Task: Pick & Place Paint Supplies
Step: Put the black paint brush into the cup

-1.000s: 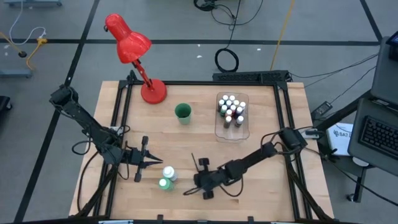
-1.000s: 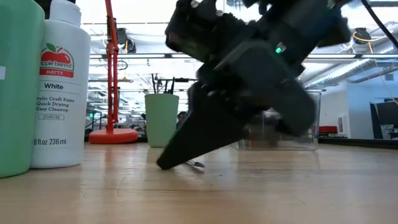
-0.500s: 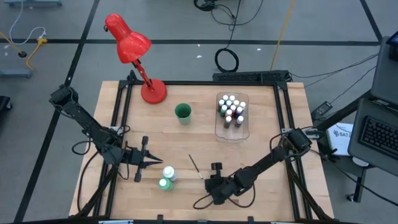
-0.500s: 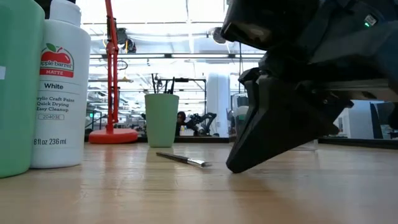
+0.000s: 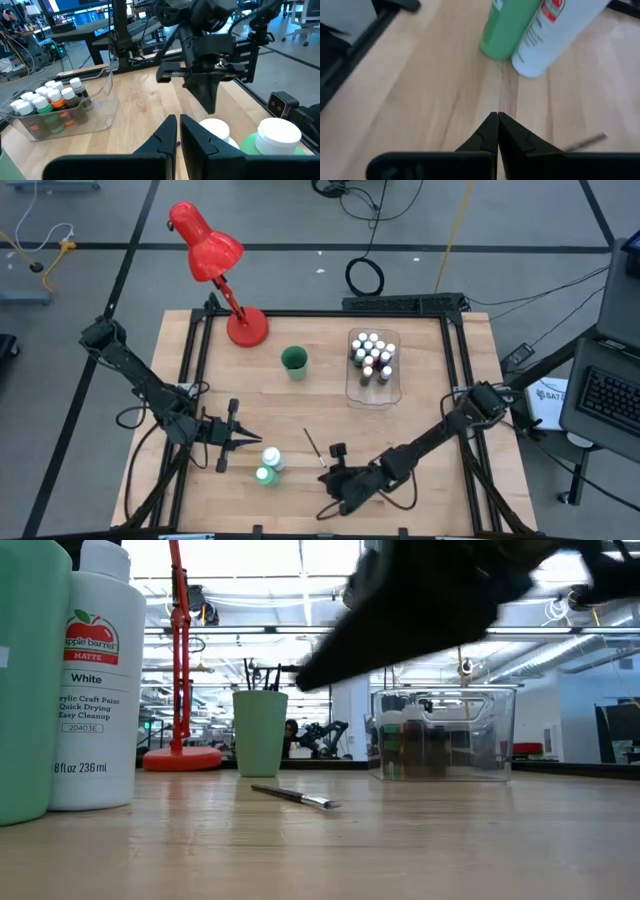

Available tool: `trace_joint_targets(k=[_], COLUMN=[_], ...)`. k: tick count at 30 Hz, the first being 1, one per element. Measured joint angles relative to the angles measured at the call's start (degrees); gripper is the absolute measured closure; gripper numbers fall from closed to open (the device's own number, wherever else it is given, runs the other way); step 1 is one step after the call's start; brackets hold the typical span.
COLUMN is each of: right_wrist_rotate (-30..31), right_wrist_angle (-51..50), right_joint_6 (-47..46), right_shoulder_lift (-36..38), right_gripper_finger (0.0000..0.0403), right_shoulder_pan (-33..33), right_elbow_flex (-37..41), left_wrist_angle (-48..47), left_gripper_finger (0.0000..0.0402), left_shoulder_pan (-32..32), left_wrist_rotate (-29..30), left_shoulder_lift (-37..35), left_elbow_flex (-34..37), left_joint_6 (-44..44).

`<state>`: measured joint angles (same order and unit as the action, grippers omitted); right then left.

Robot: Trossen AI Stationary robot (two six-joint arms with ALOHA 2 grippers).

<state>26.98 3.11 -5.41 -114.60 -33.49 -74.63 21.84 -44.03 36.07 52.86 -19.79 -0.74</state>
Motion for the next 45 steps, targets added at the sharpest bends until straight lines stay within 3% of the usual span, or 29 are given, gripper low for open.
trace_joint_targets(k=[11, 20, 39, 45], right_wrist_rotate=[-9.8, -7.8, -4.1, -5.1], right_wrist_angle=[1.2, -7.1, -19.7, -17.7], right_joint_6=[-3.3, -9.7, -13.3, -10.7], right_shoulder_lift=[-5.1, -5.2, -1.2, 0.5], right_gripper_finger=[0.0403, 0.0403, 0.0403, 0.0403], right_shoulder_pan=[6.2, 6.1, 5.6, 5.3], right_elbow_flex=[-0.1, -0.3, 0.0, -0.1], left_wrist_angle=[-1.9, -2.3, -2.4, -2.6], left_gripper_finger=[0.0376, 0.0376, 0.0376, 0.0376], left_shoulder_pan=[0.1, 0.1, 0.1, 0.1], left_wrist_rotate=[0.0, 0.0, 0.0, 0.0], left_shoulder_lift=[0.0, 0.0, 0.0, 0.0], left_elbow_flex=[0.0, 0.0, 0.0, 0.0], left_joint_6=[0.9, 1.3, 1.4, 1.2])
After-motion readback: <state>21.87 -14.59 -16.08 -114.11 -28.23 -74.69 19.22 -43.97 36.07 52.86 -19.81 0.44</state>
